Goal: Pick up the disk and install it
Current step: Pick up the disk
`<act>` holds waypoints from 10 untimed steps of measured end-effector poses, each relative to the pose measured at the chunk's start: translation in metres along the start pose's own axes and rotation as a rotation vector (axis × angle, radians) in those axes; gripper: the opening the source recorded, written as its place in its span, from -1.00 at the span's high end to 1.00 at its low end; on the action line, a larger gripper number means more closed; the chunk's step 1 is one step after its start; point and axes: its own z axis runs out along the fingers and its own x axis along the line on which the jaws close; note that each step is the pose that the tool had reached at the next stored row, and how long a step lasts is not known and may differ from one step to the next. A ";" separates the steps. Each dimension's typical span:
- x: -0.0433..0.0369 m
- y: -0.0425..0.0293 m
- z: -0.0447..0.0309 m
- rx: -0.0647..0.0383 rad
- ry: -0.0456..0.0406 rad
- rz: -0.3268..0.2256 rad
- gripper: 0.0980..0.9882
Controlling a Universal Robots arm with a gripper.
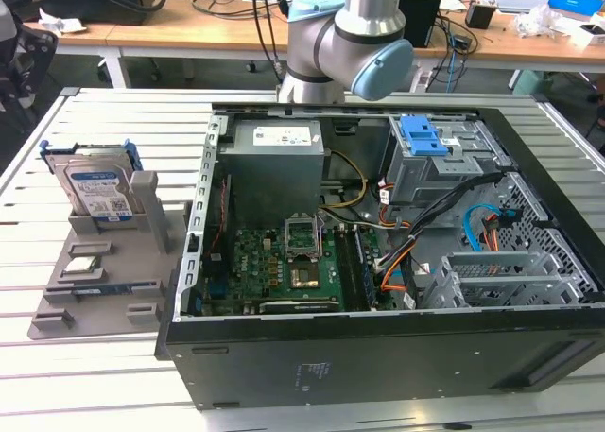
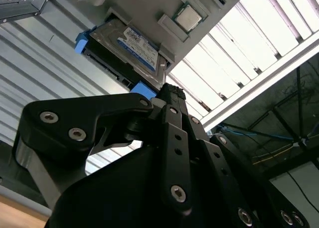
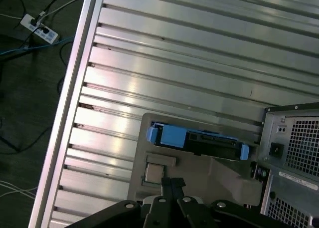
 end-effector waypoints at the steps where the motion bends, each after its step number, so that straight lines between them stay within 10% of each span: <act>1: 0.0000 0.0000 0.0000 0.000 0.0004 -0.009 0.98; 10: 0.0000 0.0000 0.0000 -0.003 0.0048 -0.107 0.98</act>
